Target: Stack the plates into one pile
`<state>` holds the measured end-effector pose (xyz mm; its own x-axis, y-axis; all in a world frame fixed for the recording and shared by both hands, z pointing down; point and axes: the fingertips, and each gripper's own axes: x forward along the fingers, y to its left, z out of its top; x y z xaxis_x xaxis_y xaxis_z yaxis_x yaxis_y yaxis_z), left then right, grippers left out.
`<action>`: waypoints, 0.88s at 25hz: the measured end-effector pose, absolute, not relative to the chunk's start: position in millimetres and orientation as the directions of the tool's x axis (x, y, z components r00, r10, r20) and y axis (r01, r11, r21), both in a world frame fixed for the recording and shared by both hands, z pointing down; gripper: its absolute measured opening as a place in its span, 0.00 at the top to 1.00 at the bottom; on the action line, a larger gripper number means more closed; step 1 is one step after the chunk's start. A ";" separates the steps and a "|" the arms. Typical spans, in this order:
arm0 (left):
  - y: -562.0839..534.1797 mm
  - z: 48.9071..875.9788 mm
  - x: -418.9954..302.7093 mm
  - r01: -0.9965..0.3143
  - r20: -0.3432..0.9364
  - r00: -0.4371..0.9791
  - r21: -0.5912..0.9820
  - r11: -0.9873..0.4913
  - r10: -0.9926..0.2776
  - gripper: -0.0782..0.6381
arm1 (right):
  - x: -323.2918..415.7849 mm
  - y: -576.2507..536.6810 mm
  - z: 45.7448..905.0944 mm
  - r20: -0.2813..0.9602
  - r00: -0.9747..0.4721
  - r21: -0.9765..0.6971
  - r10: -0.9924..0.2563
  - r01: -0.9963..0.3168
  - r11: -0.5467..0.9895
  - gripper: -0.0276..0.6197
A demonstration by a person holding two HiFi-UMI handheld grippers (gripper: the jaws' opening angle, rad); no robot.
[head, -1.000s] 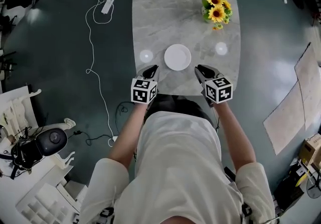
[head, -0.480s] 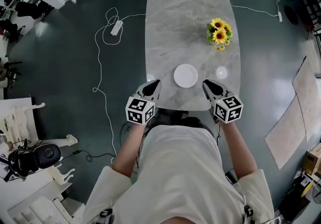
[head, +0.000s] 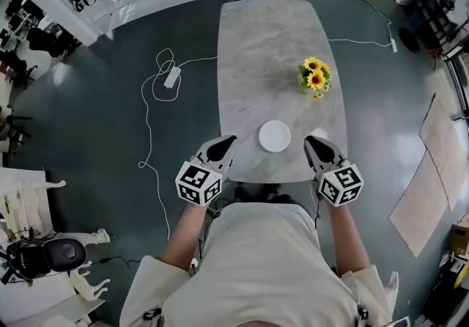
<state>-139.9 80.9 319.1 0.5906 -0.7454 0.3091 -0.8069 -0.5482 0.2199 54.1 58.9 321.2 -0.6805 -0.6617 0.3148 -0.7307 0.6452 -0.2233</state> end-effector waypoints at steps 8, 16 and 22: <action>88.9 275.8 -150.7 -0.798 0.220 0.603 0.185 -0.574 -0.767 0.88 | 59.8 68.3 276.5 0.234 -0.668 -0.111 -0.707 -0.741 0.663 0.88; 92.5 274.5 -144.6 -0.789 0.208 0.613 0.213 -0.576 -0.762 0.88 | 67.3 74.2 266.3 0.182 -0.662 -0.109 -0.727 -0.748 0.654 0.90; 95.3 279.1 -138.6 -0.782 0.214 0.620 0.244 -0.573 -0.754 0.88 | 69.3 78.0 266.3 0.182 -0.666 -0.119 -0.724 -0.746 0.656 0.90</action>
